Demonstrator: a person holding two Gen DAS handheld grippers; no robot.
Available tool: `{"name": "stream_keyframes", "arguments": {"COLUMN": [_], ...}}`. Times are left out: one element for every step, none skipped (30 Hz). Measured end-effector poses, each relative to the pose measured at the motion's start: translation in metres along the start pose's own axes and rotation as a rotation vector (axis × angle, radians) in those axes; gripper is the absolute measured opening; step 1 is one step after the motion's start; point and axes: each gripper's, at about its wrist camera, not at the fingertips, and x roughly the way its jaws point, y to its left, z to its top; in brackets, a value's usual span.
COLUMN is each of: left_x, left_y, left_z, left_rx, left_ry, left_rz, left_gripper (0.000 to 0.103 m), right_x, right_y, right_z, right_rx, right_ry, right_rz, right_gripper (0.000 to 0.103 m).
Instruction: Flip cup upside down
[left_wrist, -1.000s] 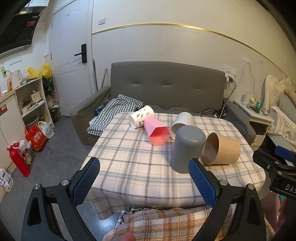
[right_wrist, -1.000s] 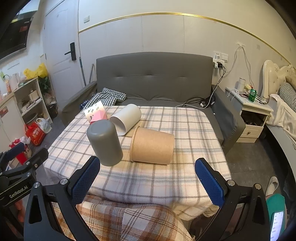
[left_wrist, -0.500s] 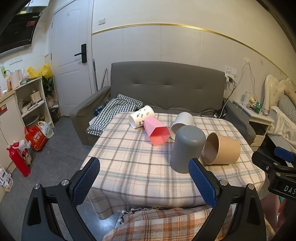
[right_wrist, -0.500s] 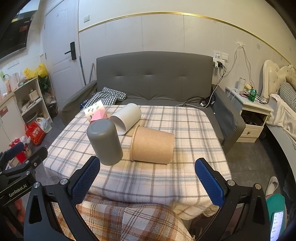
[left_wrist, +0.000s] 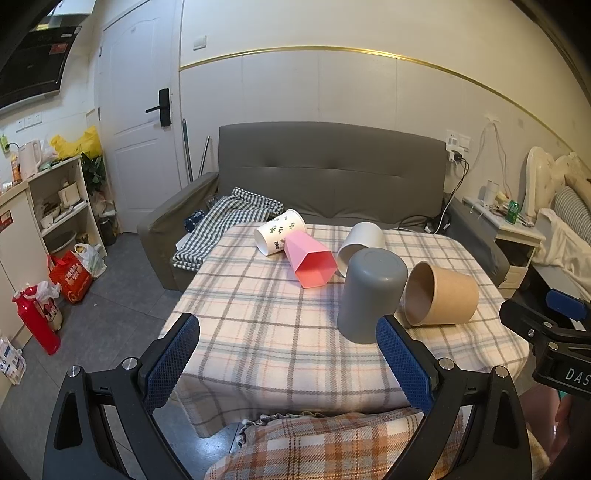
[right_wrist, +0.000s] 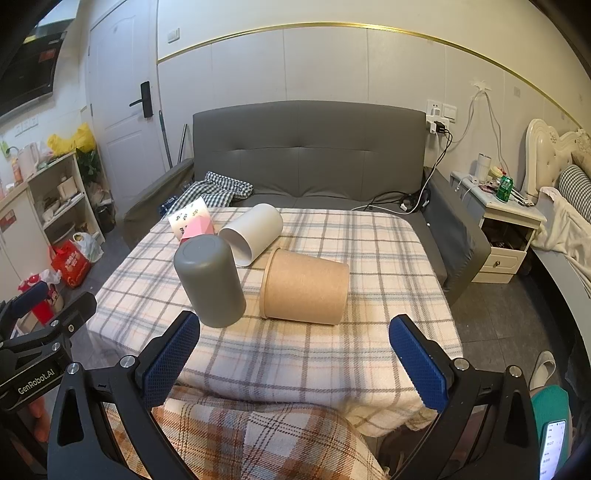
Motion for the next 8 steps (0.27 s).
{"name": "stream_keyframes", "arguments": {"left_x": [0.0004, 0.0005, 0.0007, 0.0009, 0.0007, 0.0003, 0.0004, 0.0006], "left_y": [-0.0003, -0.0014, -0.0019, -0.0036, -0.0043, -0.0052, -0.0061, -0.0061], "left_z": [0.0002, -0.0003, -0.0010, -0.0016, -0.0022, -0.0024, -0.0026, -0.0027], "left_rx": [0.000, 0.003, 0.008, 0.013, 0.017, 0.019, 0.018, 0.017], "left_ry": [0.002, 0.004, 0.008, 0.009, 0.008, 0.007, 0.007, 0.005], "left_rz": [-0.004, -0.011, -0.017, -0.017, -0.016, -0.016, -0.016, -0.017], "left_gripper": [0.099, 0.099, 0.099, 0.099, 0.099, 0.099, 0.099, 0.099], "right_x": [0.0000, -0.0001, 0.0001, 0.0001, 0.0000, 0.0002, 0.0001, 0.0001], "right_y": [-0.0002, -0.0003, 0.0001, -0.0001, 0.0002, 0.0004, 0.0005, 0.0005], "right_z": [-0.0001, -0.0003, 0.0000, -0.0003, -0.0001, -0.0006, -0.0010, -0.0011], "right_rx": [0.000, 0.001, 0.000, 0.001, 0.001, 0.000, 0.000, 0.000], "right_ry": [0.000, 0.000, 0.000, 0.001, 0.001, 0.002, 0.002, 0.002], "right_rz": [0.000, 0.000, 0.000, 0.000, 0.000, 0.000, -0.001, 0.000], "right_gripper": [0.103, 0.103, 0.103, 0.103, 0.103, 0.103, 0.103, 0.103]}}
